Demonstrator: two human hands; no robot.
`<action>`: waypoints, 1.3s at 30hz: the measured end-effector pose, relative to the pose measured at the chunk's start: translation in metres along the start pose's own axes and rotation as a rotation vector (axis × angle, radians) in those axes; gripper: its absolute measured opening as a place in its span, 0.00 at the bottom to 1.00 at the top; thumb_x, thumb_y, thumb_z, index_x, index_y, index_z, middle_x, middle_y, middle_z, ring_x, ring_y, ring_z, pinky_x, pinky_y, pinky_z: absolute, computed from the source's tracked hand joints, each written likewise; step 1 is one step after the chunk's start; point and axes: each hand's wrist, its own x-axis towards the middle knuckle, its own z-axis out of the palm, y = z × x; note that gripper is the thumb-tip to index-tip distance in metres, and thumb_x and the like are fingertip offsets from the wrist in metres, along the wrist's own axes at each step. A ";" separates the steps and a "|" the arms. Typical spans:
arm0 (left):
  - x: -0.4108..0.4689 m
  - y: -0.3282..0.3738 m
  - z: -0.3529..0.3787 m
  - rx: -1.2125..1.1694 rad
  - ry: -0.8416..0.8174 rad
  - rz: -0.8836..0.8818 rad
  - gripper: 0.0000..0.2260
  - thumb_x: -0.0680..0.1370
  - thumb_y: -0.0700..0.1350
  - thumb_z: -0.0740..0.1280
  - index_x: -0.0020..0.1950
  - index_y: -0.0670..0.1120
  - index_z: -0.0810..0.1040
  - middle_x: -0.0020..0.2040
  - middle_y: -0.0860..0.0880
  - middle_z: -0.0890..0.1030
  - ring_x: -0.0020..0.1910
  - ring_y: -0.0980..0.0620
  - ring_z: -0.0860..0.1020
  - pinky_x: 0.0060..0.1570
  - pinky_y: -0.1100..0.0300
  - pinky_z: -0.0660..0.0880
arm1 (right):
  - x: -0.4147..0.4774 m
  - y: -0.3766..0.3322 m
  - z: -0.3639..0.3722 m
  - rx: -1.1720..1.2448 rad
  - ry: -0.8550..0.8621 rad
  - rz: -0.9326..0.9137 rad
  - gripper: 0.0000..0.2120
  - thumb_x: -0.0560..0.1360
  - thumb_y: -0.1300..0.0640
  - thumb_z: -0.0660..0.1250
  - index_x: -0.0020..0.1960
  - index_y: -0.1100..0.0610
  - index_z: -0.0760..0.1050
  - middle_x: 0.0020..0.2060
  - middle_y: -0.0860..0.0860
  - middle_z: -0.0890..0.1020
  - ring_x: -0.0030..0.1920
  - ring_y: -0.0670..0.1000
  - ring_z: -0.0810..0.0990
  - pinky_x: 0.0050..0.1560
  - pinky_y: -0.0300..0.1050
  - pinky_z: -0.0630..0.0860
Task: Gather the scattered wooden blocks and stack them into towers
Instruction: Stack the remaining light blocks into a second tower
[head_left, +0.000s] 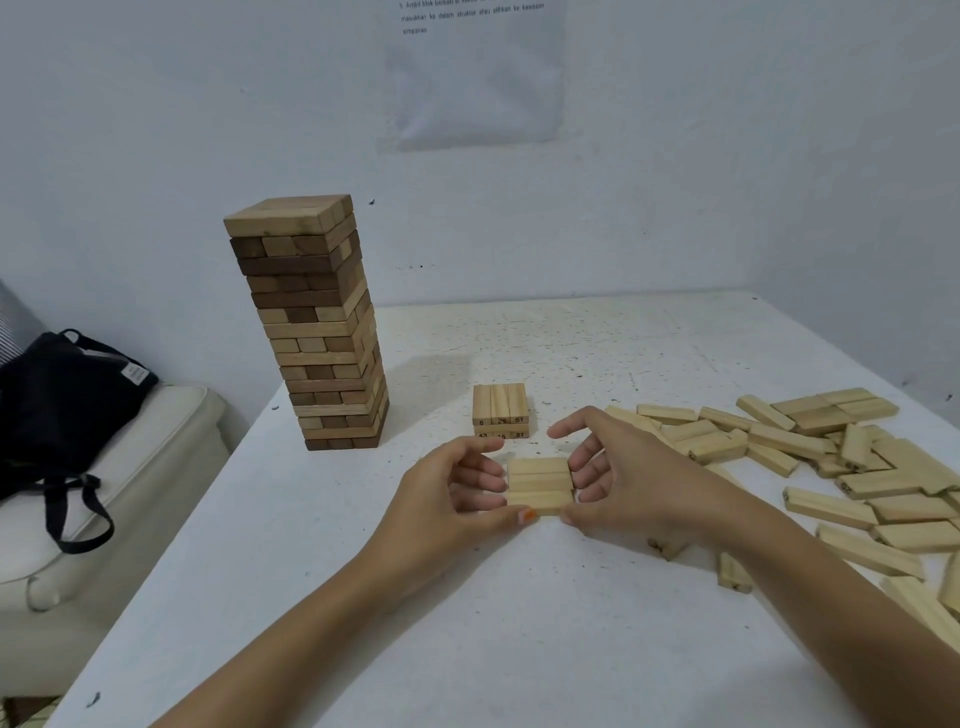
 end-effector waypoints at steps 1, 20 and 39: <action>0.000 0.000 0.000 0.006 0.000 0.001 0.27 0.64 0.41 0.80 0.60 0.48 0.77 0.50 0.46 0.80 0.44 0.53 0.80 0.48 0.63 0.79 | 0.000 0.000 0.000 0.000 0.004 0.003 0.28 0.69 0.61 0.74 0.65 0.49 0.67 0.45 0.47 0.75 0.40 0.44 0.77 0.44 0.34 0.77; 0.002 -0.003 0.002 0.048 -0.001 0.024 0.26 0.65 0.41 0.80 0.60 0.49 0.77 0.51 0.46 0.79 0.45 0.49 0.80 0.50 0.60 0.79 | -0.002 -0.001 0.010 0.030 0.056 0.030 0.27 0.68 0.60 0.76 0.63 0.50 0.68 0.48 0.48 0.74 0.41 0.45 0.78 0.46 0.41 0.80; -0.004 0.000 -0.001 0.571 -0.080 0.283 0.11 0.69 0.56 0.63 0.51 0.57 0.74 0.57 0.66 0.70 0.64 0.67 0.63 0.58 0.77 0.53 | -0.001 0.013 -0.012 -0.416 -0.116 -0.255 0.10 0.74 0.50 0.68 0.54 0.42 0.70 0.52 0.39 0.71 0.53 0.40 0.64 0.57 0.40 0.58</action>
